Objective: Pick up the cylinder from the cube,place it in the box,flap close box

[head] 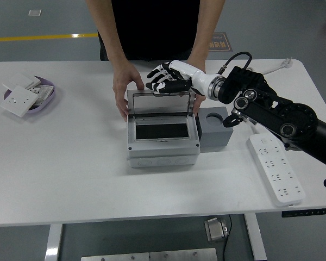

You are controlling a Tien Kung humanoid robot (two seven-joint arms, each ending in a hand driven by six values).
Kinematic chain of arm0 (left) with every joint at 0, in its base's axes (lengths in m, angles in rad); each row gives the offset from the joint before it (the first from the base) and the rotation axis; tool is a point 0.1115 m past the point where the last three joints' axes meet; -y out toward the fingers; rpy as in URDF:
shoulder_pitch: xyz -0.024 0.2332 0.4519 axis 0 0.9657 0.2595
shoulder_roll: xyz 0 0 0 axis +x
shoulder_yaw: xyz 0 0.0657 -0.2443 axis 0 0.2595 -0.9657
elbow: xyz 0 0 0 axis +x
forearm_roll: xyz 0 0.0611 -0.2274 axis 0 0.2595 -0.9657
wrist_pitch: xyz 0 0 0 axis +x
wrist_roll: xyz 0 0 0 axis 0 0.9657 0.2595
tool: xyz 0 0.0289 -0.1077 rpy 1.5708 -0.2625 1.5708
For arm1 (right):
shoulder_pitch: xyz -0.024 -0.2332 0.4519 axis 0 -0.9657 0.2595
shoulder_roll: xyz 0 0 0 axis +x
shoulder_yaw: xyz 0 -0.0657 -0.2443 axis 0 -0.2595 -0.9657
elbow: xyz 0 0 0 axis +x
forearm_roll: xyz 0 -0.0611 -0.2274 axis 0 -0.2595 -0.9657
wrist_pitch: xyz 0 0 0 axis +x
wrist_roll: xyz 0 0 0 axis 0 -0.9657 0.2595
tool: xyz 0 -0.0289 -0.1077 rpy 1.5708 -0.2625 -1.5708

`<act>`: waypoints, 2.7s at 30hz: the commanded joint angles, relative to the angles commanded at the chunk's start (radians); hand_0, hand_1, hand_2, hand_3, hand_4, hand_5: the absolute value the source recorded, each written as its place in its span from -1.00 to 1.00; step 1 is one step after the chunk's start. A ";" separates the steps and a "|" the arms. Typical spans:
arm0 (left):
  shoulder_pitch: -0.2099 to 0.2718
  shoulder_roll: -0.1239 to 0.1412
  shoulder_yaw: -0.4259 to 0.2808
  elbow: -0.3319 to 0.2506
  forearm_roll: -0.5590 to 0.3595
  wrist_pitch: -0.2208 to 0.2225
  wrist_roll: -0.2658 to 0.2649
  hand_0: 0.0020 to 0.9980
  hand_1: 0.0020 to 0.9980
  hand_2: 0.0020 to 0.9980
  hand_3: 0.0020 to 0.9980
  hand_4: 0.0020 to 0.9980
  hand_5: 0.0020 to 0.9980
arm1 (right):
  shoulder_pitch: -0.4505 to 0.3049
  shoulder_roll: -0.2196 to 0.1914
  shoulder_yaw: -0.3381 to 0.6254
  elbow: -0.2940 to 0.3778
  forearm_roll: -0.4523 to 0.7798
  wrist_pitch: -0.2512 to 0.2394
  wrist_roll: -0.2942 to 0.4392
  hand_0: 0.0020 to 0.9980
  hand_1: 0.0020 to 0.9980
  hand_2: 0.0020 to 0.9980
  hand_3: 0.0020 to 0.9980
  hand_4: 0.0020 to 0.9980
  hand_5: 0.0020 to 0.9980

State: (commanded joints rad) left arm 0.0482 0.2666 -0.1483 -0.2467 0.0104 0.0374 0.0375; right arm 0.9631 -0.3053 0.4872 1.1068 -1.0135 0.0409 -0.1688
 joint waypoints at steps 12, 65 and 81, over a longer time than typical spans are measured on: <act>0.006 0.003 -0.037 -0.001 0.031 0.001 -0.001 0.15 0.23 0.16 0.21 0.46 -0.52 | -0.083 -0.144 -0.036 0.271 -0.114 -0.061 -0.053 0.52 0.32 0.38 0.41 0.41 -0.12; 0.082 0.000 -0.030 0.007 0.025 0.006 0.008 0.13 0.23 0.16 0.21 0.45 -0.53 | -0.574 -0.031 0.744 0.090 0.077 -0.110 0.312 0.20 0.22 0.29 0.36 0.67 -0.34; 0.066 0.002 -0.070 0.007 0.060 0.005 0.007 0.13 0.23 0.16 0.21 0.44 -0.54 | -0.626 -0.048 0.778 0.175 0.099 -0.141 0.321 0.07 0.09 0.07 0.23 0.65 -0.44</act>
State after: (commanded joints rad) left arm 0.1146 0.2689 -0.2179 -0.2398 0.0702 0.0429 0.0445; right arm 0.3374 -0.3530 1.2649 1.2817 -0.9146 -0.1000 0.1526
